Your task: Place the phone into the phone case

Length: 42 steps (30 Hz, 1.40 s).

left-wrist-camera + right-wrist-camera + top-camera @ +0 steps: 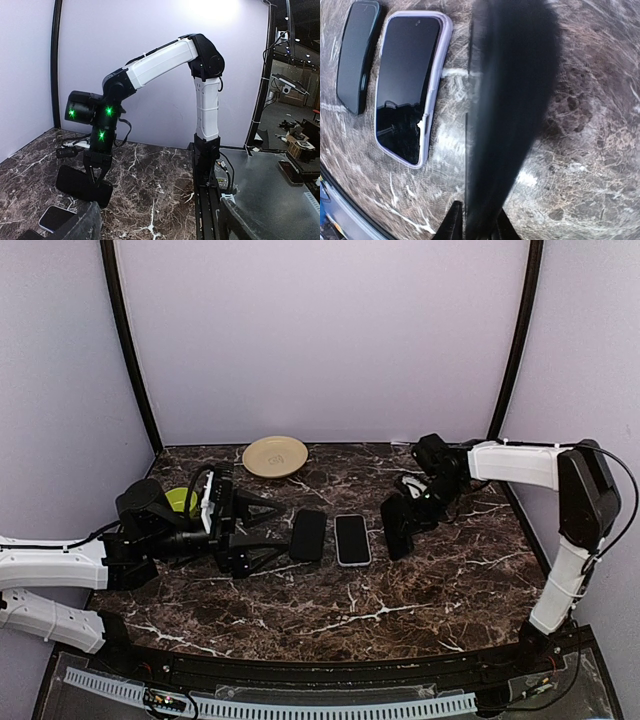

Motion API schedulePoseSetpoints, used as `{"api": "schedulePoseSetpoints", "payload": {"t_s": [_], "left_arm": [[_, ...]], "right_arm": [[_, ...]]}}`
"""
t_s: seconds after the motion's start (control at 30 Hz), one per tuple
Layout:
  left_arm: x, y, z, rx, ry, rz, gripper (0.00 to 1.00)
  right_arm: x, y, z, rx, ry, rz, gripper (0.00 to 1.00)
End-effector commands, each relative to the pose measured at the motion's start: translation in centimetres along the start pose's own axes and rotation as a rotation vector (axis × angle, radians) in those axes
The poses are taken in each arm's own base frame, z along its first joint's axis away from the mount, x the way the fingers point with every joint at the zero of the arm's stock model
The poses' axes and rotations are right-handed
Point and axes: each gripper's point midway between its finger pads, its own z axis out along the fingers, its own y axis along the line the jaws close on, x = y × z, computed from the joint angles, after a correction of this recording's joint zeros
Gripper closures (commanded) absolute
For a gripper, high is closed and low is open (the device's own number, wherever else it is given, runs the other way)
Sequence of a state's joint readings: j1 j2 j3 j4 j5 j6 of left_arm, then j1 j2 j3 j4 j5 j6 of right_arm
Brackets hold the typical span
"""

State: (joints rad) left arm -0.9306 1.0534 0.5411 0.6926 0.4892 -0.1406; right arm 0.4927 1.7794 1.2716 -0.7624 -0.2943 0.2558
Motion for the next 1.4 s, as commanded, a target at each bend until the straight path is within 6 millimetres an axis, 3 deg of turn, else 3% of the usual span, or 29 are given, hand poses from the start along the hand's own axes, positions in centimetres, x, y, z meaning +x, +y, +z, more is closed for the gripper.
{"api": "schedulePoseSetpoints", "payload": {"t_s": [0.0,0.47,0.63,0.73,0.77,0.8,0.87,1.37], "left_arm": [[-1.2,-0.5,0.2,0.022,-0.02,0.026,0.17],[-1.1,-0.5,0.3,0.024,-0.014,0.026,0.17],[-0.9,-0.5,0.3,0.025,-0.009,0.024,0.17],[-1.0,-0.5,0.3,0.024,-0.01,0.024,0.17],[-0.9,-0.4,0.3,0.024,-0.009,0.023,0.17],[-0.9,-0.5,0.3,0.027,-0.009,0.024,0.17],[-0.9,-0.5,0.3,0.027,-0.008,0.024,0.17],[-0.4,0.2,0.4,-0.009,0.001,0.032,0.16]], "right_arm": [[-1.2,-0.7,0.5,-0.006,-0.026,0.014,0.75],[-0.7,-3.0,2.0,0.073,-0.01,0.063,0.72],[-0.6,-4.1,1.9,0.133,-0.013,0.07,0.64],[-0.7,-4.7,1.5,0.177,-0.021,0.074,0.48],[-0.8,-5.0,1.4,0.192,-0.026,0.076,0.36],[-1.0,-5.1,1.1,0.202,-0.039,0.074,0.16],[-1.4,-5.1,0.4,0.211,-0.071,0.068,0.02],[-4.6,-4.9,-6.6,0.284,-0.436,0.002,0.02]]}}
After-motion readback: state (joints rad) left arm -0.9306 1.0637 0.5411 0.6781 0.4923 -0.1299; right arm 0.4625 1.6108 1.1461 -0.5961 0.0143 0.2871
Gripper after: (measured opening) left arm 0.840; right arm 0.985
